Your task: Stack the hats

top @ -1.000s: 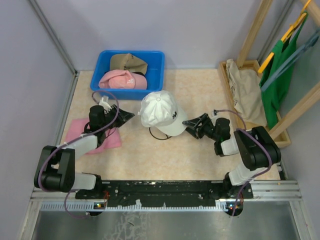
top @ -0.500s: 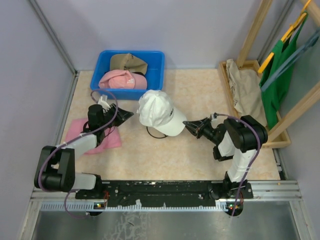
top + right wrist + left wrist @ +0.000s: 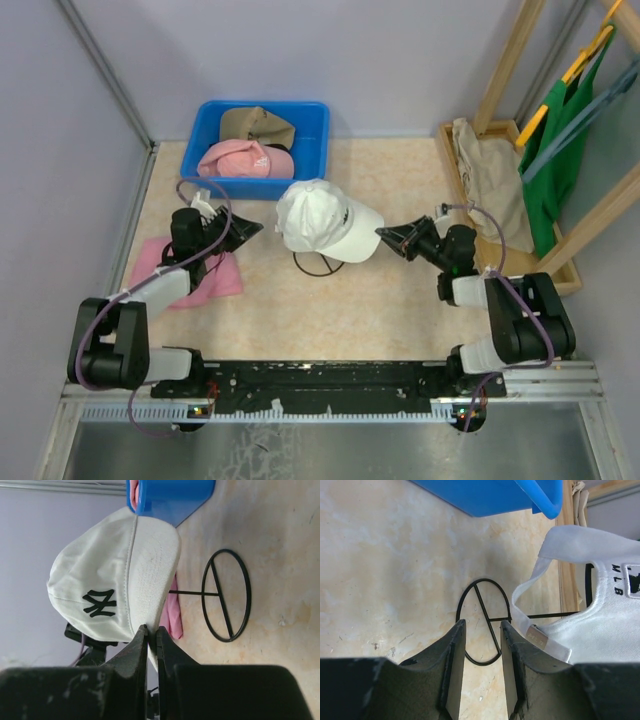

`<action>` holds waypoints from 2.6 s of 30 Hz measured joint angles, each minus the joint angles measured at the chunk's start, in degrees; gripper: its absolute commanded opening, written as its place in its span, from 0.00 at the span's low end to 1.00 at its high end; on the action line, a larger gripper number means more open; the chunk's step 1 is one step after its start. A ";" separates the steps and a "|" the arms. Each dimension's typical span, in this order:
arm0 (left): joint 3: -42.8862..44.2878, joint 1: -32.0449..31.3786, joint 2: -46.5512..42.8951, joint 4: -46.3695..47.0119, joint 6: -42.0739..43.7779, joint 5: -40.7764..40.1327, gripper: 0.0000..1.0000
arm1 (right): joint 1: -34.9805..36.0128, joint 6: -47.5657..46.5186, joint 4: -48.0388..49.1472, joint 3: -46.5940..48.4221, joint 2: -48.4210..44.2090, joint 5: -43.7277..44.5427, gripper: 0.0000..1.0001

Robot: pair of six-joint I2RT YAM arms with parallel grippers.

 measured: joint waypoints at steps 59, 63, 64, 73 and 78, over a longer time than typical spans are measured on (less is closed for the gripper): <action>65.05 7.37 40.04 -37.48 36.52 -6.71 0.88 | -3.19 -31.30 -47.34 10.29 -17.81 10.54 0.75; 68.57 7.37 43.82 -37.57 36.44 -6.80 0.88 | -3.19 -31.23 -47.23 10.29 -17.81 10.49 0.75; 69.70 7.37 44.87 -37.62 36.37 -6.88 0.88 | -3.19 -31.23 -47.23 10.29 -17.81 10.49 0.75; 78.84 7.37 52.06 -38.27 35.52 -8.46 0.89 | -3.19 -31.26 -47.28 10.29 -17.81 10.49 0.74; 82.34 7.37 54.49 -39.12 35.52 -9.33 0.77 | -3.19 -31.26 -47.30 10.29 -17.81 10.47 0.74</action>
